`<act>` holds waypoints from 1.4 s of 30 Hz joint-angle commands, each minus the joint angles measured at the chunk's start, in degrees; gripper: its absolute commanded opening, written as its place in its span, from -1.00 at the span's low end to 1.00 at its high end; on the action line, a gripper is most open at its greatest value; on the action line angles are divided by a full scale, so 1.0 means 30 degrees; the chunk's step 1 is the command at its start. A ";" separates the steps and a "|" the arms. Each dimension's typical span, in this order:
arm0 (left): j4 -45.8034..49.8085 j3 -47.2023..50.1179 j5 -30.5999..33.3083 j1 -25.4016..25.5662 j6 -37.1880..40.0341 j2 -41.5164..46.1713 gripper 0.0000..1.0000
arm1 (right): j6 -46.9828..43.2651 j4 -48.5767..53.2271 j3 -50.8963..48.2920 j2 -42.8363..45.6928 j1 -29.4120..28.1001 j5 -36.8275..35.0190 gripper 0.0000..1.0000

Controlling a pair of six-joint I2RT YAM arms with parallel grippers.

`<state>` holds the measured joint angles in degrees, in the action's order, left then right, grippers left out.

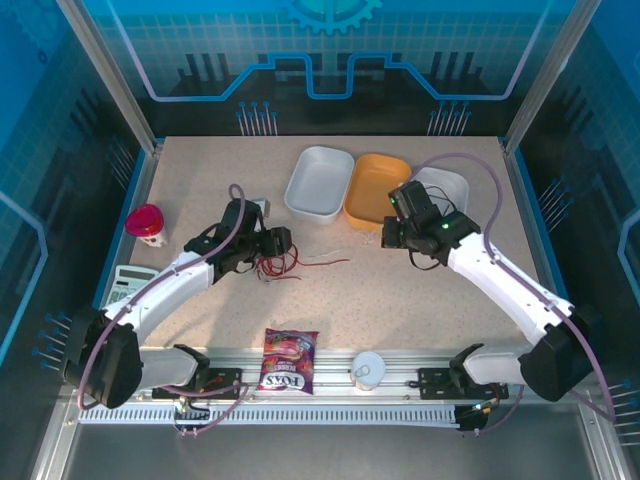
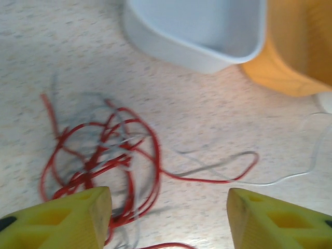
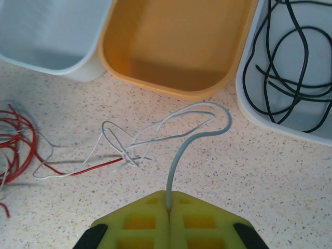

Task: Untangle the cables
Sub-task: Untie the cables at the center of the table.

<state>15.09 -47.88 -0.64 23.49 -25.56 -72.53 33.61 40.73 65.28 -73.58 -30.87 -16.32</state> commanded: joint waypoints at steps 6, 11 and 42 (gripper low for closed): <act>-0.5611 -0.1333 -0.3587 0.3057 0.1323 -0.3150 0.28 | -0.0259 0.0185 0.0111 0.0418 -0.0401 0.0297 -1.00; -0.8309 -0.1663 -0.5389 0.3568 0.5959 -0.5679 0.15 | -0.0245 0.0376 0.0009 0.0522 -0.0483 0.0310 -1.00; -1.3750 -0.4863 -0.7389 0.4077 0.8163 -1.2932 -0.69 | 0.0753 0.1633 0.0644 0.0852 -0.0329 0.0429 -1.00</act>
<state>-22.20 -60.45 -21.89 35.11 -0.51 -110.26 34.41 42.04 65.28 -72.31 -31.51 -14.15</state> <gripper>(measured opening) 0.199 0.058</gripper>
